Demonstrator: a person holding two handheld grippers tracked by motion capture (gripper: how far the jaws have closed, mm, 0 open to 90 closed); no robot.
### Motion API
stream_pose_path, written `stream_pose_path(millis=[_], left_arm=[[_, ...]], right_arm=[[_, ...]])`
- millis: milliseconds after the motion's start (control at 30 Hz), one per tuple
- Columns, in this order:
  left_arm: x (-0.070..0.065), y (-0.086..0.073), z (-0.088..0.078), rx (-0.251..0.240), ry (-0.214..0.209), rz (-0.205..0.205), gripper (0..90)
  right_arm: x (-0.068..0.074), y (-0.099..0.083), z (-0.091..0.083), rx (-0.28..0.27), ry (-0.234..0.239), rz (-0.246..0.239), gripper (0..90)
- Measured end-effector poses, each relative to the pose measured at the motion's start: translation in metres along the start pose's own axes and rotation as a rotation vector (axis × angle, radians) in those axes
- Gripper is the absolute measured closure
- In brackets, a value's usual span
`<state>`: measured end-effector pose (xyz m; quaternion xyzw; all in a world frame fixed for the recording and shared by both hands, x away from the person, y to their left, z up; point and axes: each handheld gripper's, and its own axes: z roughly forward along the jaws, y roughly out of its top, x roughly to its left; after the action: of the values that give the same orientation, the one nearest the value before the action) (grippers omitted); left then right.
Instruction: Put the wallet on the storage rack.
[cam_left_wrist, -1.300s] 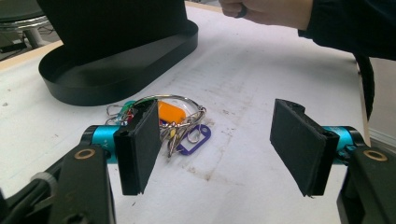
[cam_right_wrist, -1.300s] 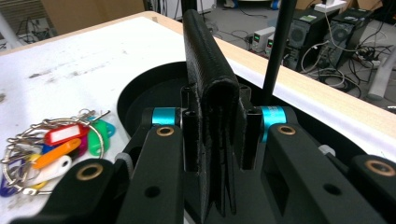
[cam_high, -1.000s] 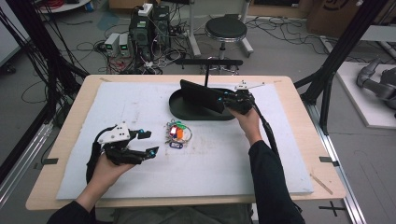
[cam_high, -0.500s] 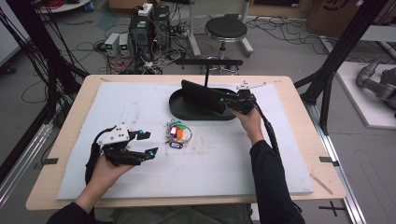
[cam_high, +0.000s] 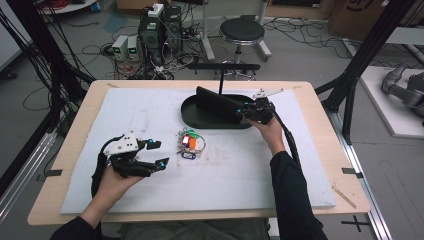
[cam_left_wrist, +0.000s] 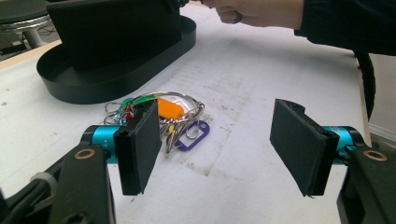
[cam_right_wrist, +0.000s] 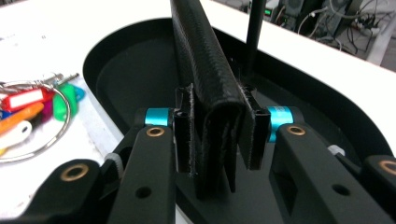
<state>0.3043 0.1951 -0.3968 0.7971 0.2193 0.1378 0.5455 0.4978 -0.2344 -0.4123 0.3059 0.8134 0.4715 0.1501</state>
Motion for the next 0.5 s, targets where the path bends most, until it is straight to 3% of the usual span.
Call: stream_pose_path(millis=[233,500], left_arm=[[-0.0020,0.0006,0.0030,0.005,-0.001,0.007,33.4],[-0.0013,0.0008,0.0034,0.005,-0.005,0.011,33.4]], right_arm=[[0.0039,0.0024,0.0010,-0.010,-0.027,-0.007,59.2],[0.0046,0.0050,-0.0059,0.018,-0.081,-0.020,41.3]])
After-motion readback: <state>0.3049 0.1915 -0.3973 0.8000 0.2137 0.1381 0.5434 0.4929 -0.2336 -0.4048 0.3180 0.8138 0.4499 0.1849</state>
